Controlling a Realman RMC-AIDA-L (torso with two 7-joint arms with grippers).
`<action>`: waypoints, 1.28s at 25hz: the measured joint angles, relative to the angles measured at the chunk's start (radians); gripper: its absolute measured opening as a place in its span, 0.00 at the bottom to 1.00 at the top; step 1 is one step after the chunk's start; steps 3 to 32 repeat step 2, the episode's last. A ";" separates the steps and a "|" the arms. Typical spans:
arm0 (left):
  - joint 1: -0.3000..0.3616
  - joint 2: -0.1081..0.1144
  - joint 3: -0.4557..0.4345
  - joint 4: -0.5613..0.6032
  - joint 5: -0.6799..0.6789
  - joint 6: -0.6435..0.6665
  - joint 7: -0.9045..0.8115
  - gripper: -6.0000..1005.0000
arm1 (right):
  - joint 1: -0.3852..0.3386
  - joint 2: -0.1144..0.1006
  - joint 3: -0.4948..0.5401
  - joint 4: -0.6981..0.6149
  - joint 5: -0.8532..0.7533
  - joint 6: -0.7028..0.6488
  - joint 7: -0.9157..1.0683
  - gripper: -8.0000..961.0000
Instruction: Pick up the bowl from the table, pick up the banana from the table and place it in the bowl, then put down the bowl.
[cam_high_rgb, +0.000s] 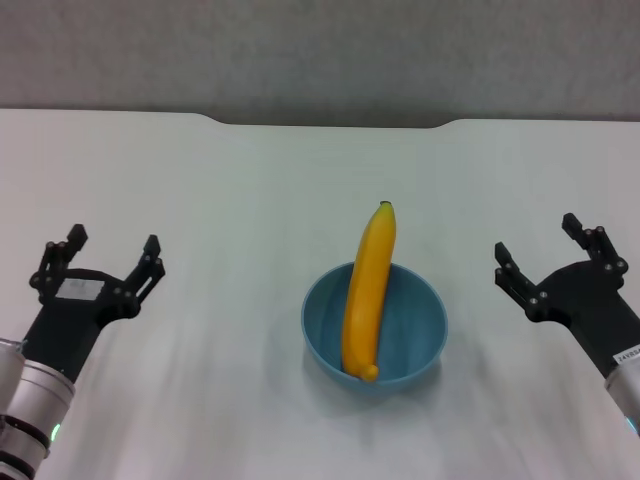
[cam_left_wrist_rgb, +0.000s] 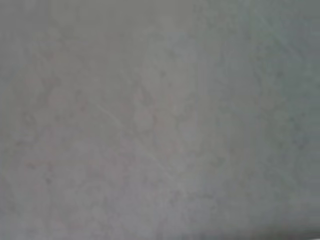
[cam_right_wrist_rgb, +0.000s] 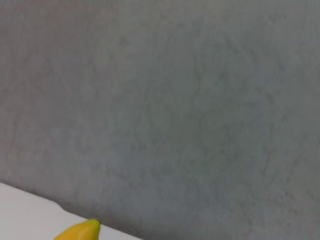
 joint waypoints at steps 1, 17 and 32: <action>-0.002 0.000 0.007 0.002 0.000 0.000 0.000 0.90 | 0.004 0.001 -0.008 -0.012 0.000 -0.005 0.001 0.92; -0.002 0.000 0.013 0.004 0.001 0.000 0.000 0.90 | 0.007 0.001 -0.016 -0.020 0.001 -0.006 0.003 0.92; -0.002 0.000 0.013 0.004 0.001 0.000 0.000 0.90 | 0.007 0.001 -0.016 -0.020 0.001 -0.006 0.003 0.92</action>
